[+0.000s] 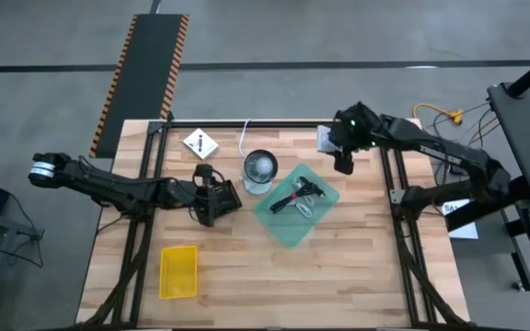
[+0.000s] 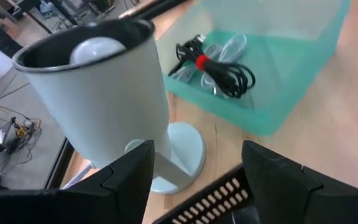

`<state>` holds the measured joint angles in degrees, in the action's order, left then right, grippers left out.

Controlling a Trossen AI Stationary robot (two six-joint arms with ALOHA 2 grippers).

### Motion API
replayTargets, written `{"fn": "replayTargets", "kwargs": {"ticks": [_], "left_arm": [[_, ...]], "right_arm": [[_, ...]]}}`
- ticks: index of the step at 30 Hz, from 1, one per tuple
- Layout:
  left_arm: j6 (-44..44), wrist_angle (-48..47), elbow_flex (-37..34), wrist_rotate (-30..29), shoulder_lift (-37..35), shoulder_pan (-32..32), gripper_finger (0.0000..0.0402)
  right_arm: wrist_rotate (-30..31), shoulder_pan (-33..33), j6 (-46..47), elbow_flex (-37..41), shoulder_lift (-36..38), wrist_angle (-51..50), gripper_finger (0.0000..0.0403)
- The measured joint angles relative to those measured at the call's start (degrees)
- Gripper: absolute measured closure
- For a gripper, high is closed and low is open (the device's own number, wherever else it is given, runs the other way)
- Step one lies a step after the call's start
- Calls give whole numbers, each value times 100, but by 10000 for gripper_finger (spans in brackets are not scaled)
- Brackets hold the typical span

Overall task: Pick and place items into bin
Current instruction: Put the right white card reader box into the yellow bin

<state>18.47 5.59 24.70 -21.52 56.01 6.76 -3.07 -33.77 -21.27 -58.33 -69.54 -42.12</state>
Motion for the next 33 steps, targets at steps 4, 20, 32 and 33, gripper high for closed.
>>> {"fn": "replayTargets", "kwargs": {"ticks": [4,20,32,33], "left_arm": [[-380,13,242,0,-43,-1,175],[-2724,2060,623,255,2,0,175],[-2666,3601,662,610,1268,4,175],[-2666,3767,683,631,1409,3,175]], "right_arm": [[85,824,242,2,374,171,202],[5693,4589,917,7,-215,809,202],[7039,5411,61,-340,-1696,2275,202],[7148,5420,43,-428,-1795,2273,202]]}}
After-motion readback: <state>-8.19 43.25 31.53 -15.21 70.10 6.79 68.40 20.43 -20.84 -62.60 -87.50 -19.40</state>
